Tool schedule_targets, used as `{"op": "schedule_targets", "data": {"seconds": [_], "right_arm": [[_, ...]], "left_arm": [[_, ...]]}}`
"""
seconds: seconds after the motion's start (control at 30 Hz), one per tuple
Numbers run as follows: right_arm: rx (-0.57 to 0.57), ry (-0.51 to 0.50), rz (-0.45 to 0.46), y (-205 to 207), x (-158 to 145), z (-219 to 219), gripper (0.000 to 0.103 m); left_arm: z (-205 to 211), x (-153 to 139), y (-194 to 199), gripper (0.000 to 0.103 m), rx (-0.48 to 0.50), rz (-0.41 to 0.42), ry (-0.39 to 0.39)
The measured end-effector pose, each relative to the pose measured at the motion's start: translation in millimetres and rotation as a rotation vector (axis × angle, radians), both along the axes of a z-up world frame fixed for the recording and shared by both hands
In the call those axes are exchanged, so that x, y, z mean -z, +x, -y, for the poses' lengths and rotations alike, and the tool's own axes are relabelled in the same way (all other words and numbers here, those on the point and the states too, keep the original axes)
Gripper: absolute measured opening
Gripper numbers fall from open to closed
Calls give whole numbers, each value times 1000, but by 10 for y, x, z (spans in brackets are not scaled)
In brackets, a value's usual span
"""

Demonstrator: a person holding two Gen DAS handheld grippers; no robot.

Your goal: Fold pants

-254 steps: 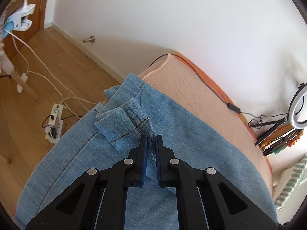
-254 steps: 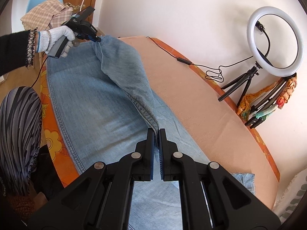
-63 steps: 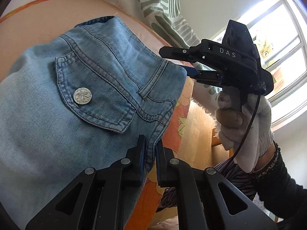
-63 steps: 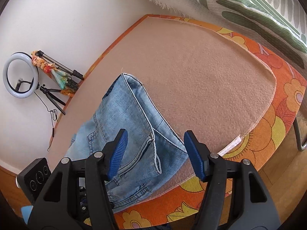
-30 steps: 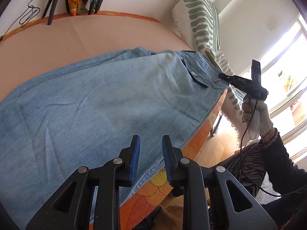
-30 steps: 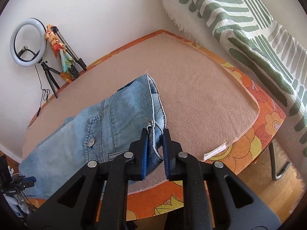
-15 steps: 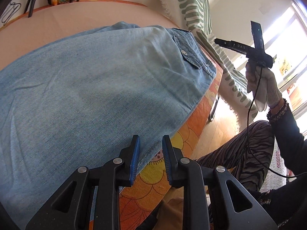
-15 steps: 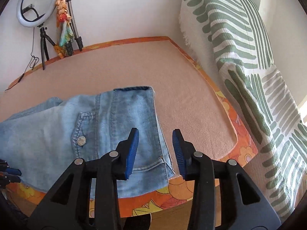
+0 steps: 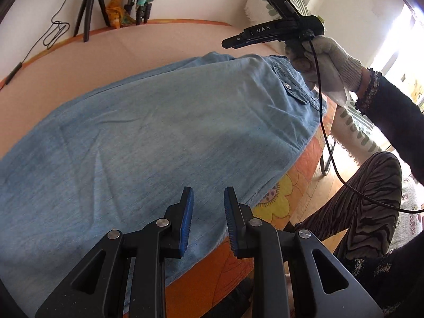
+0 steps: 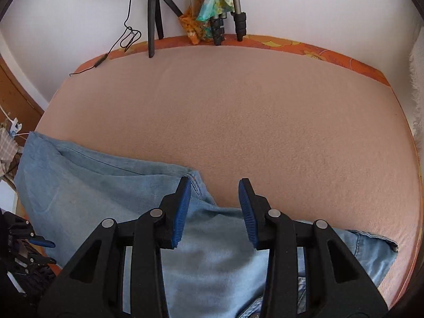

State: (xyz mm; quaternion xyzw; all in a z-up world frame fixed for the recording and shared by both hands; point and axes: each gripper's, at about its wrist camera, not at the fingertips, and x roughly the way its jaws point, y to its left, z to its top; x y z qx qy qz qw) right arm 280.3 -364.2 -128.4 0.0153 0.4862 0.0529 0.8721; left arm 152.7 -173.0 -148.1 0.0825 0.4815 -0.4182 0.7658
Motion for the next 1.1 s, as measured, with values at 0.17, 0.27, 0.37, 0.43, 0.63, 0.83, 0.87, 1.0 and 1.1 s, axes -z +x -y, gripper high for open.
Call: {"op": "schedule_targets", "data": {"seconds": [0.17, 0.27, 0.37, 0.43, 0.63, 0.83, 0.87, 1.0, 1.1], "right_arm": [[-58, 20, -49, 112, 218, -154, 39], [-82, -18, -45, 90, 249, -235, 28], [-99, -76, -35, 53, 260, -336, 9], [-112, -131, -25, 11, 241, -392, 6], [-54, -143, 93, -38, -76, -240, 0], [54, -52, 84, 170, -58, 156, 0], [46, -39, 84, 156, -64, 154, 0], [21, 50, 28, 120, 1, 187, 19], [-4, 95, -12, 119, 112, 174, 42]], "left_arm": [[-189, 23, 5, 22, -52, -11, -4], [-299, 63, 22, 22, -77, -31, 3], [-326, 118, 46, 22, -94, -57, -4], [-336, 123, 51, 22, -92, -59, -13], [-413, 155, 94, 22, -99, -95, -54], [-457, 133, 73, 22, -94, -79, -49], [-476, 131, 76, 22, -98, -82, -52], [-556, 126, 72, 22, -131, -109, -76], [-578, 86, 53, 22, -144, -106, -71]]}}
